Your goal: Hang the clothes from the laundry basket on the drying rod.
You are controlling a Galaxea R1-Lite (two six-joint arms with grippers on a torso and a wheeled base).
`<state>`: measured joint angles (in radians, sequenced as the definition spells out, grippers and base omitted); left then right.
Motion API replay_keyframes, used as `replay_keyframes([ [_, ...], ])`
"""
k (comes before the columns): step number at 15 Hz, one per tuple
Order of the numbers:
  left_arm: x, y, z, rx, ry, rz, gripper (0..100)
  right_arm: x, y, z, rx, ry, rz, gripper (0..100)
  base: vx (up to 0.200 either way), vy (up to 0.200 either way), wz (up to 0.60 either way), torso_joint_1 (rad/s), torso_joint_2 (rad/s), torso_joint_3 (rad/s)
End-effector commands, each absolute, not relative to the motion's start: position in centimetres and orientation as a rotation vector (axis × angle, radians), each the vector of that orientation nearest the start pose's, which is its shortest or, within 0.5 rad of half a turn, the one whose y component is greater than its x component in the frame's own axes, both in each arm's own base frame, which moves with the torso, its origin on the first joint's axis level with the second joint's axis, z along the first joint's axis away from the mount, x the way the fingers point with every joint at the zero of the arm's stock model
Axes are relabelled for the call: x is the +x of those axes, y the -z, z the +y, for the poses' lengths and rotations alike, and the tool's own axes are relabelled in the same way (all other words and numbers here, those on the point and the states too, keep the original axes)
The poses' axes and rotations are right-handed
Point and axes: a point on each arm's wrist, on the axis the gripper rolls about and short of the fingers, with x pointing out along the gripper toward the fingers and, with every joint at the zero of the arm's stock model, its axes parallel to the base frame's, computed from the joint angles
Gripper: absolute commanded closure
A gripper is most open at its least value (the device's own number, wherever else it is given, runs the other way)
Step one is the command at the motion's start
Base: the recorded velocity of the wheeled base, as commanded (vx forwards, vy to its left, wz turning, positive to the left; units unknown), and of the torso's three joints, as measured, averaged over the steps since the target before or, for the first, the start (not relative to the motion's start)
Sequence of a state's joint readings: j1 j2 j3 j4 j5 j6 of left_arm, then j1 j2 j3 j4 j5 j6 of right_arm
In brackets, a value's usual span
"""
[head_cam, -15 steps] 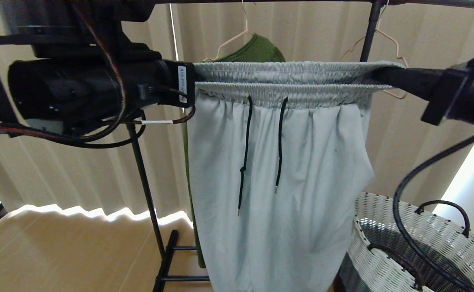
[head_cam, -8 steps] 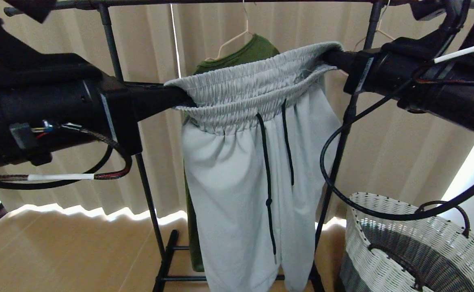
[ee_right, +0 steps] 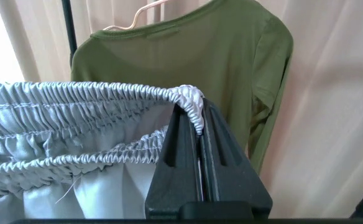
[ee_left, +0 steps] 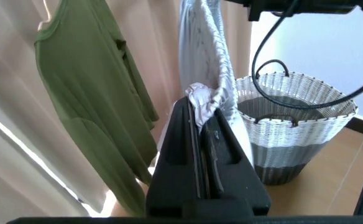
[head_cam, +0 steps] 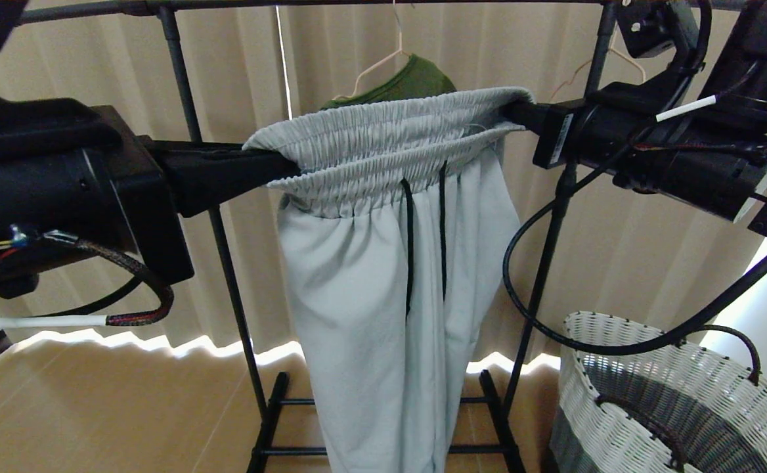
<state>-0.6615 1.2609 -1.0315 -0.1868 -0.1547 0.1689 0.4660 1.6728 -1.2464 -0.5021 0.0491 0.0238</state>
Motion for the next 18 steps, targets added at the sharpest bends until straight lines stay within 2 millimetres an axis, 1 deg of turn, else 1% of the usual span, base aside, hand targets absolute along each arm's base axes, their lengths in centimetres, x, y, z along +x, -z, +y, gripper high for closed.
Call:
replay_keyframes([
  [1, 15.2, -31.6, -12.4, 0.169, 0.823, -0.031, 100, 28.8, -30.1, 14.6, 0.039, -0.516, -0.065, 100, 0.000, 0.000, 0.00, 0.000, 0.00, 0.000],
  [3, 15.3, -31.5, -12.5, 0.171, 0.822, -0.025, 100, 28.6, -30.3, 14.5, 0.039, -0.514, -0.070, 100, 0.000, 0.000, 0.00, 0.000, 0.00, 0.000],
  [5, 15.5, -31.5, -12.5, 0.171, 0.816, -0.025, 100, 28.5, -30.0, 14.4, 0.036, -0.511, -0.058, 100, 0.000, 0.000, 0.00, 0.000, 0.00, 0.000],
  [7, 16.1, -31.3, -12.6, 0.168, 0.800, -0.015, 100, 28.6, -29.6, 14.1, 0.035, -0.502, -0.045, 100, 0.000, 0.000, 0.00, 0.000, 0.00, 0.000],
  [8, 17.3, -31.2, -12.4, 0.166, 0.758, -0.018, 100, 28.7, -29.7, 13.7, 0.033, -0.487, -0.046, 100, 0.000, 0.000, 0.00, 0.000, 0.00, 0.000],
  [9, 17.8, -31.3, -12.5, 0.165, 0.748, -0.023, 100, 28.3, -30.1, 13.2, 0.031, -0.470, -0.050, 100, 0.000, 0.000, 0.00, 0.000, 0.00, 0.000],
  [10, 17.8, -31.4, -12.6, 0.165, 0.748, -0.025, 100, 28.1, -30.3, 13.0, 0.031, -0.467, -0.053, 100, 0.000, 0.000, 0.00, 0.000, 0.00, 0.000],
  [11, 18.3, -31.6, -12.8, 0.164, 0.744, -0.027, 100, 27.4, -30.7, 12.7, 0.029, -0.462, -0.044, 100, 0.000, 0.000, 0.00, 0.000, 0.00, 0.000],
  [12, 19.4, -32.0, -13.4, 0.163, 0.700, -0.028, 100, 25.8, -31.4, 11.9, 0.028, -0.459, -0.036, 100, 0.000, 0.000, 0.00, 0.000, 0.00, 0.000],
  [14, 21.0, -32.4, -14.2, 0.161, 0.581, -0.022, 100, 24.3, -32.2, 11.3, 0.029, -0.459, -0.042, 100, 0.000, 0.000, 0.00, 0.000, 0.00, 0.000],
  [15, 22.1, -32.7, -14.7, 0.149, 0.474, -0.019, 100, 23.0, -32.5, 10.7, 0.030, -0.459, -0.044, 100, 0.000, 0.000, 0.00, 0.000, 0.00, 0.000],
  [16, 22.3, -32.8, -14.8, 0.138, 0.456, -0.016, 100, 22.6, -32.5, 10.5, 0.030, -0.459, -0.045, 100, 0.000, 0.000, 0.00, 0.000, 0.00, 0.000],
  [17, 22.4, -32.7, -14.9, 0.120, 0.447, -0.008, 100, 22.1, -32.1, 10.2, 0.028, -0.459, -0.035, 100, 0.000, 0.000, 0.00, 0.000, 0.00, 0.000],
  [18, 22.2, -32.2, -14.9, 0.093, 0.451, 0.018, 100, 21.1, -30.3, 9.8, 0.017, -0.460, 0.017, 100, 0.000, 0.000, 0.00, 0.000, 0.00, 0.000],
])
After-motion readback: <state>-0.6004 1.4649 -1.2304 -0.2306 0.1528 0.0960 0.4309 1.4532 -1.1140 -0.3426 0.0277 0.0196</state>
